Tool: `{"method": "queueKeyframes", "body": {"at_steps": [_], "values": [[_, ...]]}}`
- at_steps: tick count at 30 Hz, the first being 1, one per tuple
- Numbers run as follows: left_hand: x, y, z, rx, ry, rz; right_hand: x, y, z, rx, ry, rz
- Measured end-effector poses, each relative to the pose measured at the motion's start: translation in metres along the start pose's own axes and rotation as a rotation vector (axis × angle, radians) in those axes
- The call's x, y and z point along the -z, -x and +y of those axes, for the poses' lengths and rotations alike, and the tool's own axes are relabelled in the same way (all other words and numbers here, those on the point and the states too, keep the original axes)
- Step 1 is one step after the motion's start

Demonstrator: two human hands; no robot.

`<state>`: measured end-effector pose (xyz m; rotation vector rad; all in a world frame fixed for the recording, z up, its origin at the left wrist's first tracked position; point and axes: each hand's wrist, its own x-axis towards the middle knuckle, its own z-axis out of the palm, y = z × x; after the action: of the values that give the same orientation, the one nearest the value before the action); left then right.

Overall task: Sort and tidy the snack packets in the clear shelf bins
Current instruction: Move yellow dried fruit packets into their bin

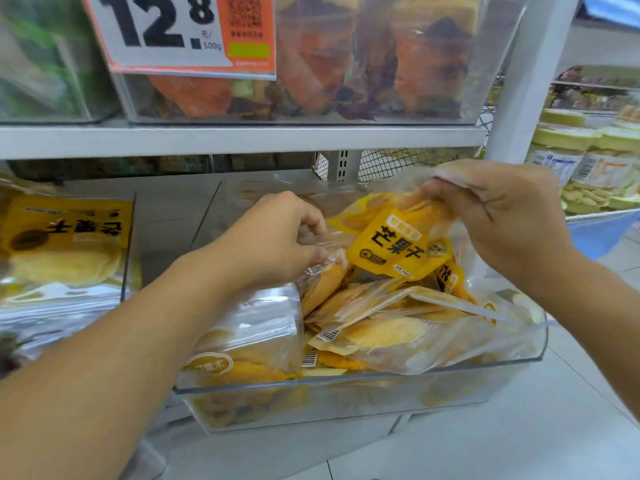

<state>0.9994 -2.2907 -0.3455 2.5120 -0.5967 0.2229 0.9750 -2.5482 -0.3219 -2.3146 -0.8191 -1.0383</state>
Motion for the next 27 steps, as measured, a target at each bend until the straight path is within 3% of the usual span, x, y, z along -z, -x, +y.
{"method": "queueKeyframes", "body": {"at_steps": [3,7,11,16,19,24,27], "values": [[-0.003,-0.003,-0.003,0.003,-0.002,0.016,-0.007,0.000,-0.007,0.064,0.065,0.041],[-0.002,-0.005,-0.005,0.126,0.134,0.028,-0.013,-0.003,-0.007,0.034,0.029,-0.163],[-0.002,-0.005,-0.004,0.174,0.188,0.040,0.012,-0.003,-0.008,-0.103,-0.157,-0.310],[-0.003,-0.004,-0.004,0.239,0.270,0.050,0.028,-0.005,-0.024,-0.043,-0.205,-0.480],[-0.002,-0.005,-0.004,0.263,0.318,0.046,0.022,-0.012,-0.039,-0.048,-0.143,-0.589],[0.000,-0.002,0.004,0.269,0.310,0.052,-0.039,-0.024,-0.050,0.049,0.221,-0.710],[0.009,0.003,0.008,0.287,0.459,-0.006,-0.059,-0.034,-0.056,0.045,0.263,-0.745]]}}
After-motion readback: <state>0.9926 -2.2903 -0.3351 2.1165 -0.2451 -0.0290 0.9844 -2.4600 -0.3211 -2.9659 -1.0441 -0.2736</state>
